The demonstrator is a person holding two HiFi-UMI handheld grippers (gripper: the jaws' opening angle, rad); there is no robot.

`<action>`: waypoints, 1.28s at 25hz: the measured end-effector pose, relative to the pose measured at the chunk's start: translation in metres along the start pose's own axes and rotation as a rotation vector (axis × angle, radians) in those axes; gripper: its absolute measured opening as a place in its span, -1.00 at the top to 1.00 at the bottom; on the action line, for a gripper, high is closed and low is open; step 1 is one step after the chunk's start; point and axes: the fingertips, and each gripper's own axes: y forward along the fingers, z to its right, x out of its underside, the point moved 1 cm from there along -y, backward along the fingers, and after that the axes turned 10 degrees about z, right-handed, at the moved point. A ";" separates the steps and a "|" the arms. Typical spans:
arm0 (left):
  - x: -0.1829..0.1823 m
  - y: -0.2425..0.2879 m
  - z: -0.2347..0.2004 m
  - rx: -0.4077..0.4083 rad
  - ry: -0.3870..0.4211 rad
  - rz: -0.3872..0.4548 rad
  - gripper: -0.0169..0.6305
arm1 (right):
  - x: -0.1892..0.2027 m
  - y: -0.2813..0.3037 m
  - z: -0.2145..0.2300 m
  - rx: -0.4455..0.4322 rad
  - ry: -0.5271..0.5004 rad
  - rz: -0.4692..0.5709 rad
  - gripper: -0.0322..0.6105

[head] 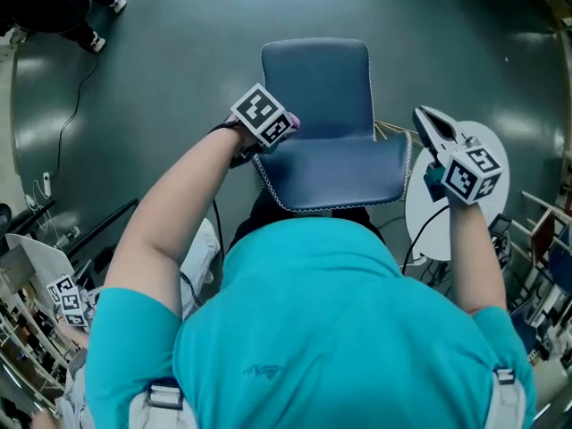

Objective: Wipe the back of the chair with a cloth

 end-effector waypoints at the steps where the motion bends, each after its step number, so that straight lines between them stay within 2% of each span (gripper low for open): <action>1: 0.012 -0.007 -0.008 -0.021 0.020 -0.028 0.77 | 0.002 0.013 0.000 0.008 -0.012 -0.008 0.92; 5: 0.044 -0.014 -0.025 -0.057 0.055 -0.118 0.77 | 0.016 0.050 0.012 0.021 -0.021 -0.025 0.92; 9: 0.069 -0.015 -0.035 -0.072 0.026 -0.200 0.77 | 0.040 0.084 0.028 0.001 -0.035 -0.082 0.92; 14: 0.101 -0.007 -0.041 -0.107 0.021 -0.382 0.77 | 0.053 0.099 0.030 -0.068 -0.055 -0.099 0.92; 17: 0.104 0.002 -0.041 -0.153 0.030 -0.482 0.77 | 0.061 0.097 0.037 -0.118 -0.055 -0.088 0.92; 21: 0.100 0.020 -0.034 -0.207 0.068 -0.593 0.77 | 0.067 0.089 0.069 -0.129 -0.008 -0.056 0.92; 28: 0.100 0.030 -0.009 -0.181 0.050 -0.590 0.77 | 0.066 0.083 0.089 -0.112 0.021 -0.008 0.92; 32: 0.095 0.040 0.009 -0.125 0.011 -0.590 0.77 | 0.058 0.081 0.098 -0.099 0.034 0.006 0.92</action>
